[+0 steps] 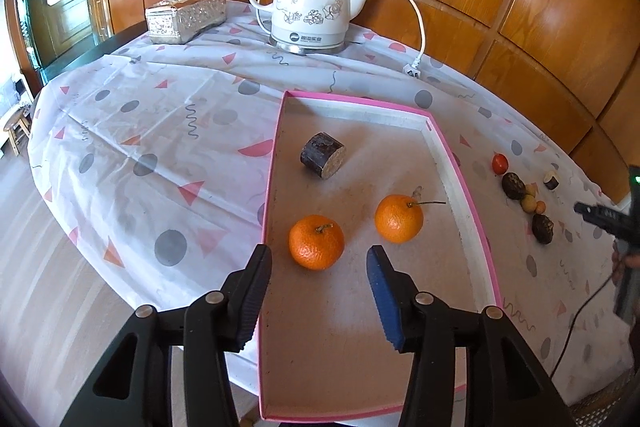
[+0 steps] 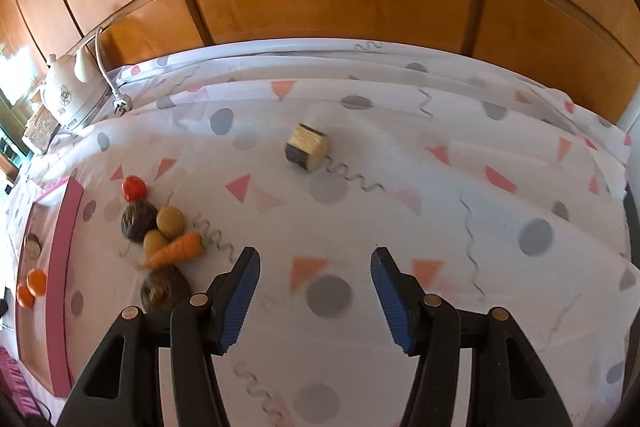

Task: Organize fruits
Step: 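Reach the right gripper to the small beige cube and close on it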

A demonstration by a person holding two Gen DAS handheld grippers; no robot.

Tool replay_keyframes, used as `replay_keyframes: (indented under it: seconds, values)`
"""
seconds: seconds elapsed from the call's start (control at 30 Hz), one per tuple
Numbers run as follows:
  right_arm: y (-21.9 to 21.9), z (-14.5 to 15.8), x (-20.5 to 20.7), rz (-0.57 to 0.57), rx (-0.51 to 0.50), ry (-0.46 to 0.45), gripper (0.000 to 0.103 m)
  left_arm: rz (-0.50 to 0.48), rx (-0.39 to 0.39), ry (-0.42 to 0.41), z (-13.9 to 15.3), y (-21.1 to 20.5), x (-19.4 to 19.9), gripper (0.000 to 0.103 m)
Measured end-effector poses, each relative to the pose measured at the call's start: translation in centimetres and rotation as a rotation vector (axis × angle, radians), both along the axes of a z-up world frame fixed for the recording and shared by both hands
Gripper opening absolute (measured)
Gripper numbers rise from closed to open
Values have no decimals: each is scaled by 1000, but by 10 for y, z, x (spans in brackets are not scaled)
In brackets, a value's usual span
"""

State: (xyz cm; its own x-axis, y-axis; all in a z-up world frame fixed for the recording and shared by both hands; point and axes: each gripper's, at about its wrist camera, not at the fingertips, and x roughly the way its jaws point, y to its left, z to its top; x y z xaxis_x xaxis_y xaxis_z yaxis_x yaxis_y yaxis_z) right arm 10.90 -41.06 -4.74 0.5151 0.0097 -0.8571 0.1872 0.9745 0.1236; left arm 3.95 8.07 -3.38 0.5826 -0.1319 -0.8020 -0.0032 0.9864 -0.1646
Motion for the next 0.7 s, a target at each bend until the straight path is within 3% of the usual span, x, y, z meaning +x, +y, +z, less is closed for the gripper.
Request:
replay_keyframes:
  seconds: [0.33, 0.57, 0.63, 0.67, 0.7]
  values:
    - [-2, -8, 63, -114, 73, 3, 59, 25, 16, -10, 5, 5, -9, 65]
    - [-9, -19, 95, -207, 54, 57, 59, 28, 19, -12, 6, 6, -10, 67]
    - [-10, -24, 99, -206, 50, 77, 45, 29, 17, -10, 6, 5, -9, 67]
    - [-9, -28, 102, -197, 55, 91, 26, 29, 15, -9, 6, 5, -9, 67]
    - [-7, -31, 103, -187, 51, 106, 26, 29, 14, -9, 5, 4, -9, 68]
